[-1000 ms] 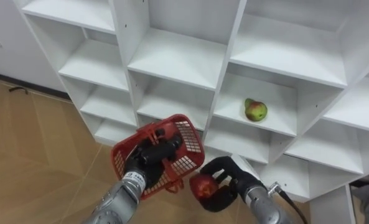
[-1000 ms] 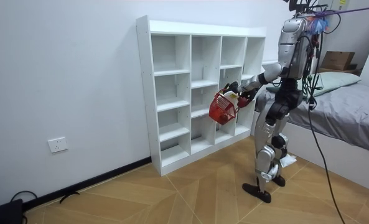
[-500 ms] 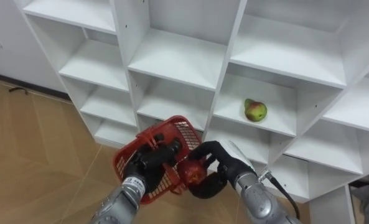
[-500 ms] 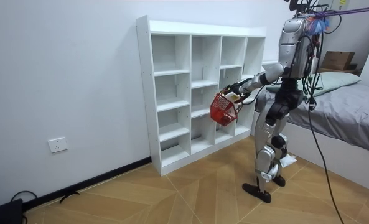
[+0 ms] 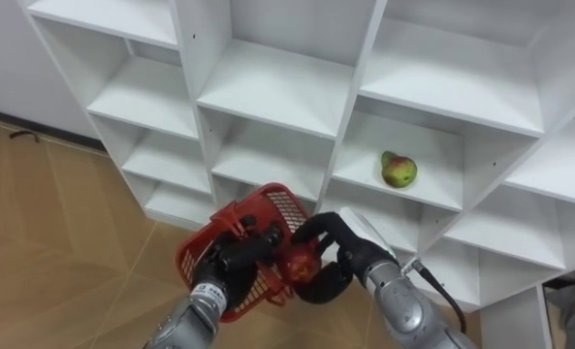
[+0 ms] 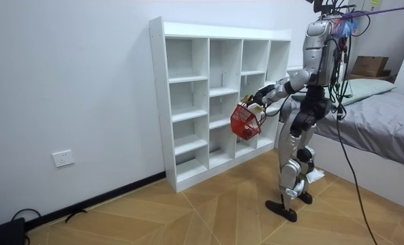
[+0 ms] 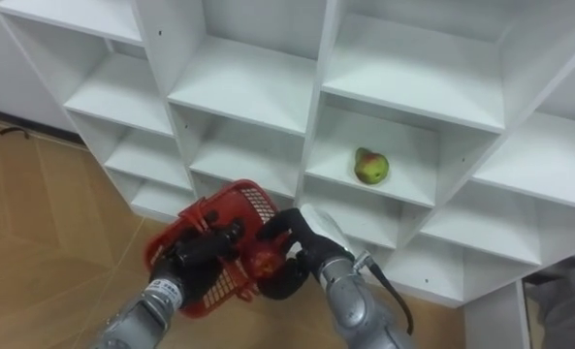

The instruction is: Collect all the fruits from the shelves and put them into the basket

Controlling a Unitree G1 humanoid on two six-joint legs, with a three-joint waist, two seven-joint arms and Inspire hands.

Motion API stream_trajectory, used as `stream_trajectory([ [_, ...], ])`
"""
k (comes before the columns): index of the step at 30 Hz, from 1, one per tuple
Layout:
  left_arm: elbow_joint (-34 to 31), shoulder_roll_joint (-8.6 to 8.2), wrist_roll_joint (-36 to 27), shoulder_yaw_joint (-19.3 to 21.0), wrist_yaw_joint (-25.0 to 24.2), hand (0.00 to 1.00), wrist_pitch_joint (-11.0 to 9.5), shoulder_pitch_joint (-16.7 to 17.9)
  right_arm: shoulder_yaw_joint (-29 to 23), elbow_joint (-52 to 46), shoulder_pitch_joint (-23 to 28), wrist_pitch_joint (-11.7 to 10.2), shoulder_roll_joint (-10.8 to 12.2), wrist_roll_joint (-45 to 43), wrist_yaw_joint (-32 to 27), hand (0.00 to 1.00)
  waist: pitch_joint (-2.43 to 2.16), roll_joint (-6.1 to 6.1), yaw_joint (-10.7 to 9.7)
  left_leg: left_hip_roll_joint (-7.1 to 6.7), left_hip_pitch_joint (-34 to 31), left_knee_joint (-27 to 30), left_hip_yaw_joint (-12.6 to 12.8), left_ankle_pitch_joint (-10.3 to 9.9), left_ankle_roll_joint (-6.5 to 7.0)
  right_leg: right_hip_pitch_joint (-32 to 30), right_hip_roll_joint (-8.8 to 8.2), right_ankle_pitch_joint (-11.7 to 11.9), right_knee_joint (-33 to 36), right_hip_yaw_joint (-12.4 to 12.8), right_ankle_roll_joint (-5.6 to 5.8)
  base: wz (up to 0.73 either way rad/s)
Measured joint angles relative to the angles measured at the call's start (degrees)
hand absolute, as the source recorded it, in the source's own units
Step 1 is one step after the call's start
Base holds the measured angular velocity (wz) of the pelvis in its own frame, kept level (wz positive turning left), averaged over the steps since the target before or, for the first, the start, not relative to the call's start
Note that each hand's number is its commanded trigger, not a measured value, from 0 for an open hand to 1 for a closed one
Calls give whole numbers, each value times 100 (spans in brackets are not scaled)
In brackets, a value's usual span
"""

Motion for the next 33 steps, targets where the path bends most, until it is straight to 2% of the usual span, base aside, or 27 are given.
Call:
stream_trajectory([
  [6,0,2,1,-2,-13,100,-8,106,-40,-183,-16,-82,18,1,5,100,0,-4,-4,0,-1,0,0,0,0,0,0,-2,-1,-2,0,0],
  [19,17,6,111,-2,-106,100,-10,168,-38,-145,-16,-82,34,0,25,99,10,-42,2,1,0,9,-2,-1,-1,7,0,-2,4,0,0,0],
  [20,27,6,111,-1,-107,100,-10,169,-38,-143,-16,-81,33,0,43,55,15,-50,2,1,-1,10,-2,-1,-1,7,0,-2,4,0,0,0],
  [21,52,5,111,-2,-110,100,-10,169,-38,-142,-16,-81,34,0,56,18,18,-56,2,1,-1,10,-2,-1,-1,7,0,-2,4,0,0,0],
  [22,68,3,110,-3,-110,100,-10,169,-38,-142,-16,-81,35,6,57,0,20,-59,0,1,-2,10,-3,-1,-1,7,0,-2,4,-1,0,0],
  [33,140,-1,111,-21,-110,100,12,170,-38,-70,-51,-71,42,10,56,0,23,-82,-1,0,-14,10,-6,-1,-1,1,0,-2,-2,-5,0,0],
])
